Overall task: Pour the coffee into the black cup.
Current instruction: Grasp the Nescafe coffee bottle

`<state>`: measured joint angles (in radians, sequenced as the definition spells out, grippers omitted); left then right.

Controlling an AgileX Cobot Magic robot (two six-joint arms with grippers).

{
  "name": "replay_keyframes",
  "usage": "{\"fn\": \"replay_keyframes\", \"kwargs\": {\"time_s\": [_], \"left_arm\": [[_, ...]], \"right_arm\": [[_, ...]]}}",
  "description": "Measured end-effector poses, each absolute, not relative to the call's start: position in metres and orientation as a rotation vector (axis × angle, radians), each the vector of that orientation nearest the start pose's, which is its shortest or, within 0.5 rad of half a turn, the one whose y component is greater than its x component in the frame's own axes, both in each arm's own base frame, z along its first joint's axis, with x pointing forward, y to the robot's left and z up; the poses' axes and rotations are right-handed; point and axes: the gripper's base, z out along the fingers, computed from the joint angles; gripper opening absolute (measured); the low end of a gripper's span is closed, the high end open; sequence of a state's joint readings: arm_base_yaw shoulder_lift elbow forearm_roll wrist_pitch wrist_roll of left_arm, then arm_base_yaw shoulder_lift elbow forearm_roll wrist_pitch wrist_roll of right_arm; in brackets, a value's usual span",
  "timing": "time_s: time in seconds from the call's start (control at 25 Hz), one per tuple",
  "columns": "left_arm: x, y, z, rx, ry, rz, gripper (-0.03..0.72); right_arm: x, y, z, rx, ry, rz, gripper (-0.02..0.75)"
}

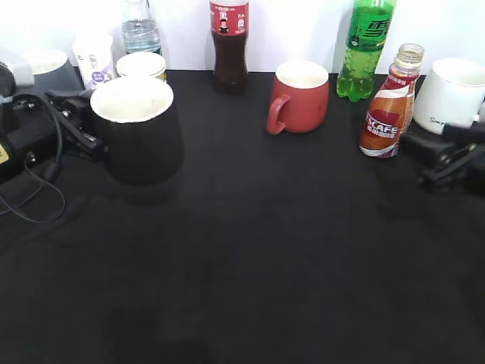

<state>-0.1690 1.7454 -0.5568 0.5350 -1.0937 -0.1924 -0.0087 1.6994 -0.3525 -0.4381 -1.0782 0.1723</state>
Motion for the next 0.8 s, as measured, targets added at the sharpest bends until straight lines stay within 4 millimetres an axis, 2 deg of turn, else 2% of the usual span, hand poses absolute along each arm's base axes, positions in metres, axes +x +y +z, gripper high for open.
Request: {"fn": "replay_keyframes", "kwargs": {"time_s": [0.08, 0.16, 0.24, 0.48, 0.6, 0.72, 0.8], "left_arm": [[0.29, -0.091, 0.175, 0.551, 1.562, -0.457, 0.057], [0.29, -0.091, 0.175, 0.551, 1.562, -0.457, 0.057], [0.29, -0.091, 0.175, 0.55, 1.562, -0.456, 0.057], [0.29, -0.091, 0.175, 0.55, 1.562, -0.456, 0.057], [0.29, -0.091, 0.175, 0.549, 1.562, -0.456, 0.057], [0.29, -0.091, 0.175, 0.549, 1.562, -0.456, 0.057], [0.29, -0.091, 0.175, 0.549, 1.563, -0.456, 0.057]], "right_arm": [[0.258, 0.032, 0.134, -0.299, 1.808, 0.316, 0.576], [0.269, 0.031, 0.127, -0.299, 1.827, 0.313, 0.642], [0.283, 0.031, 0.124, -0.306, 1.838, 0.304, 0.667], [0.321, 0.038, 0.108, -0.377, 1.816, 0.353, 0.672], [0.338, 0.05, 0.099, -0.406, 1.8, 0.375, 0.672], [0.361, 0.054, 0.099, -0.403, 1.755, 0.367, 0.672], [0.368, 0.054, 0.098, -0.399, 1.741, 0.363, 0.65]]}}
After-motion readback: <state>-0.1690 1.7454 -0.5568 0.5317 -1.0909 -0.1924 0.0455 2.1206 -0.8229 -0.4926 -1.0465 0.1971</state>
